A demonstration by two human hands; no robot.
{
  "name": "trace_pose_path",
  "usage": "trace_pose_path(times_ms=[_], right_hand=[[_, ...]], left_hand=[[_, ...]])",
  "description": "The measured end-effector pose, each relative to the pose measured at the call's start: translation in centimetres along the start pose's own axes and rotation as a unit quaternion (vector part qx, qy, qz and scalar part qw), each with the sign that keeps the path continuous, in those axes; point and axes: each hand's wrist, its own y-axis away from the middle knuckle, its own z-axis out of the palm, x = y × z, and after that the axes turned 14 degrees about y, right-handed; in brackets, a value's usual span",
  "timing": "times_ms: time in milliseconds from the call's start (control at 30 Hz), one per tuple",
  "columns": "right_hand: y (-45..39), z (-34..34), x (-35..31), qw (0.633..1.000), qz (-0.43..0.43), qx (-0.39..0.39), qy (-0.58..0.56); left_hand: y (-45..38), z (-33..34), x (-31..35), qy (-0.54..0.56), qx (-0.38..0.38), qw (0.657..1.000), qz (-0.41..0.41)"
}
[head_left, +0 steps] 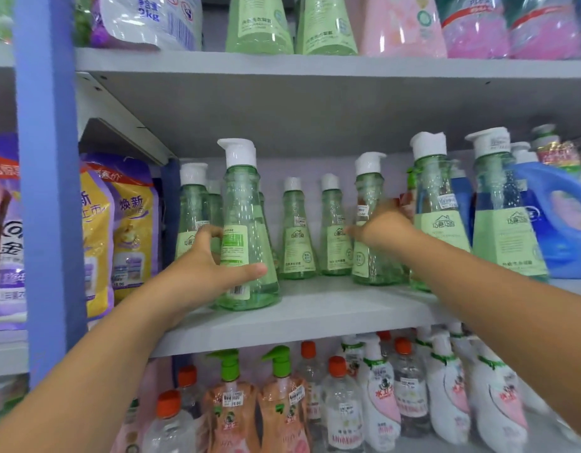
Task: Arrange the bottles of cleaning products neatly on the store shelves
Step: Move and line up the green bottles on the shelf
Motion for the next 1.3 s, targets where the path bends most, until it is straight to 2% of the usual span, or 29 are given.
trace_pose_path(times_ms=[100, 167, 300, 533, 600, 633, 700, 733, 767, 800, 833, 867, 933, 967, 1000, 1067, 1167, 1300], right_hand=[[-0.5, 1.1, -0.2, 0.997, -0.067, -0.016, -0.023], [-0.1, 1.6, -1.2, 0.987, -0.108, -0.085, -0.079], [-0.1, 3.0, -4.0, 0.970, -0.148, -0.183, -0.066], [-0.4, 4.2, -5.0, 0.962, -0.187, -0.197, -0.028], [0.7, 3.4, -4.6, 0.966, -0.212, -0.146, 0.019], [1.4, 2.5, -4.1, 0.971, -0.223, -0.086, 0.015], [3.2, -0.5, -1.5, 0.962, -0.245, 0.103, -0.064], [3.8, -2.1, 0.4, 0.942, -0.246, 0.206, -0.102], [4.0, -3.8, 2.8, 0.922, -0.230, 0.287, -0.118], [4.2, -5.3, 5.2, 0.918, -0.194, 0.324, -0.122], [3.8, -6.3, 7.6, 0.930, -0.150, 0.313, -0.118], [3.7, -7.0, 9.4, 0.954, -0.112, 0.254, -0.110], [3.2, -7.0, 11.1, 0.992, -0.065, 0.060, -0.086], [3.0, -6.6, 11.4, 0.993, -0.063, -0.025, -0.094], [2.7, -6.3, 11.6, 0.990, -0.065, -0.069, -0.107], [2.6, -6.2, 11.8, 0.988, -0.087, -0.074, -0.105], [2.8, -6.7, 12.2, 0.990, -0.129, -0.048, -0.043], [2.8, -6.0, 13.0, 0.988, -0.150, -0.005, -0.032]], left_hand=[[0.1, -0.1, -0.3, 0.032, -0.005, 0.999, -0.001], [0.1, -0.2, -0.4, 0.056, -0.005, 0.998, 0.000], [0.3, -0.2, -0.6, 0.090, -0.003, 0.996, 0.003], [0.3, -0.7, -1.0, 0.047, 0.009, 0.999, 0.019], [0.3, -0.7, -1.0, 0.030, 0.003, 0.999, 0.015], [0.3, -0.6, -0.9, 0.019, 0.000, 1.000, 0.015], [0.4, -0.6, -0.8, -0.002, -0.006, 1.000, 0.016], [0.4, -0.5, -0.7, -0.010, -0.011, 1.000, 0.016], [0.3, -0.4, -0.5, -0.017, -0.019, 1.000, 0.015], [0.3, -0.1, -0.3, -0.023, -0.032, 0.999, 0.012], [0.2, 0.3, 0.1, -0.029, -0.049, 0.998, 0.009], [0.1, 0.9, 0.5, -0.037, -0.066, 0.997, 0.005], [-0.2, 2.3, 1.5, -0.049, -0.096, 0.994, 0.004], [-0.3, 3.0, 2.1, -0.050, -0.109, 0.993, 0.004], [-0.4, 3.9, 2.7, -0.046, -0.121, 0.992, 0.003], [-0.5, 5.7, 3.7, -0.042, -0.133, 0.990, 0.002], [-1.5, 8.5, 3.9, -0.066, -0.124, 0.990, 0.017], [-2.6, 12.0, 3.8, -0.084, -0.101, 0.991, 0.036]])
